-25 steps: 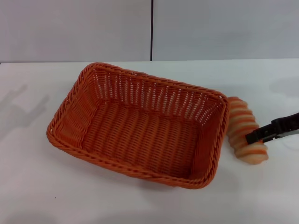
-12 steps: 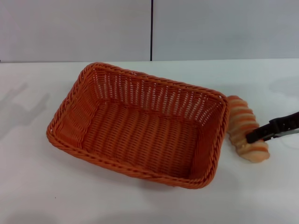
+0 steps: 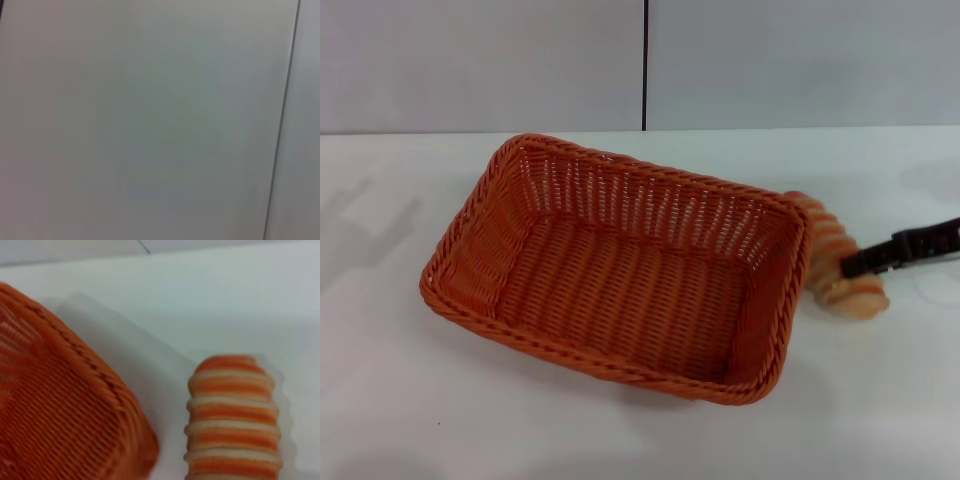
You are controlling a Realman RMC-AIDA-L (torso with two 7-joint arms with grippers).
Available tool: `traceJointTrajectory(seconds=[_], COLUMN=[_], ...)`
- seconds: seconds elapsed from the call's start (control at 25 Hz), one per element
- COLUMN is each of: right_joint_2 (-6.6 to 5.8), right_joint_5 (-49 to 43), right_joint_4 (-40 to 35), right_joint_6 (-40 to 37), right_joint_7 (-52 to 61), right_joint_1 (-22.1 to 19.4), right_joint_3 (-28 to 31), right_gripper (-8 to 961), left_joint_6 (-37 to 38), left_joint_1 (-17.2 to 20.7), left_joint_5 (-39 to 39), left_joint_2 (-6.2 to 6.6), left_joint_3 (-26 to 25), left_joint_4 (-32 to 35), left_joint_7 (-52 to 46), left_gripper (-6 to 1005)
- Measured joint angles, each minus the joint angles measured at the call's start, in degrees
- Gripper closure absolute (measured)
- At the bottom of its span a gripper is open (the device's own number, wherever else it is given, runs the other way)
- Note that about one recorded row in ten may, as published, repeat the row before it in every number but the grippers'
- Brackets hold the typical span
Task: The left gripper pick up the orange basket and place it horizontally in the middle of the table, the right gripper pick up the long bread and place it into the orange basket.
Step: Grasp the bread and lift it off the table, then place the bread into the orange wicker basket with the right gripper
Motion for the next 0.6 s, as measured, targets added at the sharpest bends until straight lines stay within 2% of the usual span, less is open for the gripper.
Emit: traceJointTrajectory(seconds=[0.12,0.52,0.6], right_joint_2=[0.1,2.85,2.96], right_joint_5=[2.44,2.83,2.91], right_joint_4=[-3.81,-26.16,-27.58], right_joint_6=[-1.3,-4.17,-5.12], right_joint_7=[0.57,6.94,7.0], right_joint_1=[-1.52,-9.42,-9.61], right_joint_3=[0.02,1.16,1.66], right_gripper=[539,643,660], left_joint_6=[-0.14,0.19,0.28], left_joint_1=[0.0,-0.06,-0.15], left_joint_5=[0.0,0.01,0.01], left_joint_2=[0.09,0.1,0.1], left_joint_3=[-0.51,-1.58,-2.16], left_joint_4=[0.0,0.0,0.14], left_joint_7=[0.05,-0.32,-0.44], left_gripper=[193,194,194])
